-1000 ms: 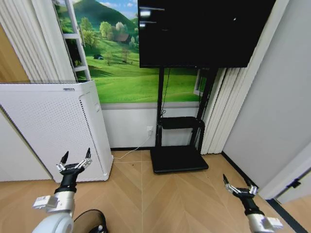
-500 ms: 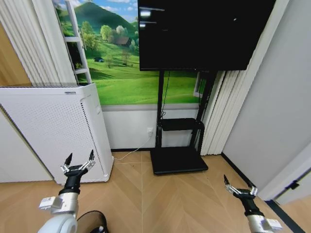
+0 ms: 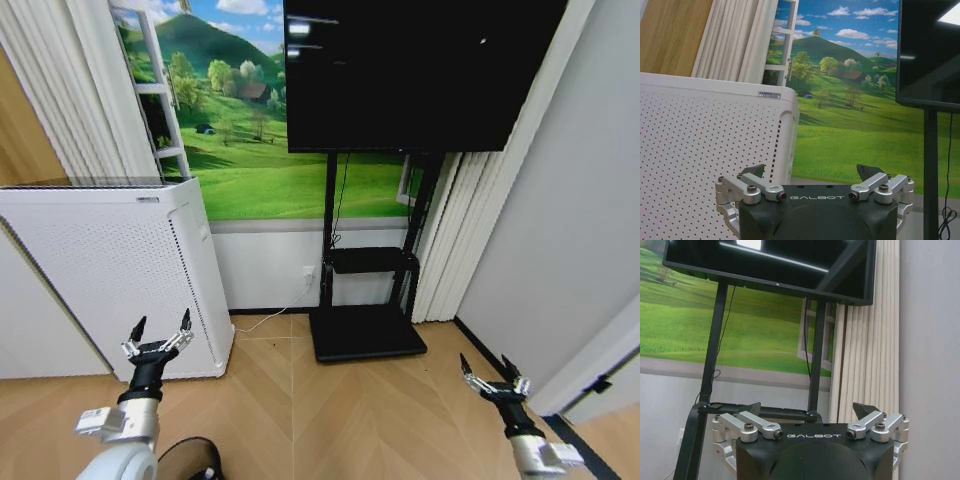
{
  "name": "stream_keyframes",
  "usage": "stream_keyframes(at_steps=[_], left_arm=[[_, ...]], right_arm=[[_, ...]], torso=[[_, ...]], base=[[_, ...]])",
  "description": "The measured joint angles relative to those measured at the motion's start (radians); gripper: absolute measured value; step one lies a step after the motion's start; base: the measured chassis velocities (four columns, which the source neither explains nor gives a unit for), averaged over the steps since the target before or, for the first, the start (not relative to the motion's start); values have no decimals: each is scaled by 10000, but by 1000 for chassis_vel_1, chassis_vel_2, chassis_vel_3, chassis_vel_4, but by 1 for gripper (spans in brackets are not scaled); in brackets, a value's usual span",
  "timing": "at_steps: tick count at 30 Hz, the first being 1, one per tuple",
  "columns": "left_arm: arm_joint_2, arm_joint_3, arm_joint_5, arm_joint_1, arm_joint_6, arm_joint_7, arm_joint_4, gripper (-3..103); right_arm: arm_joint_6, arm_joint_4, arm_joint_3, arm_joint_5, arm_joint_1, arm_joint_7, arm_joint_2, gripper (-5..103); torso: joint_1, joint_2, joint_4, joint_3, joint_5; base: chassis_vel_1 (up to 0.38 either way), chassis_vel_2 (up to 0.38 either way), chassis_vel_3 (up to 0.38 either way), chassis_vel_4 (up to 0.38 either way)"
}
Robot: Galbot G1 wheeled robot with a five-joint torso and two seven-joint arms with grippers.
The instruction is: Pick up the trash bin and place the garbage on the floor into it.
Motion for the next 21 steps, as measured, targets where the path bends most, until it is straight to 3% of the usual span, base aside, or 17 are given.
stream_keyframes(at_steps=[13,21], left_arm=[[-7,-13,0,27,91,-221,-141,100],[-10,-54,123,84,192,-372,-269,100]], right_arm=[[-226,232,-213,49,-29,-268,236,100],[-214,259,-201,89,106,-537,85,100]], torso=[[241,580,1,339,0],[287,720,0,432,0]], base=[[0,0,0,0],[0,0,0,0]])
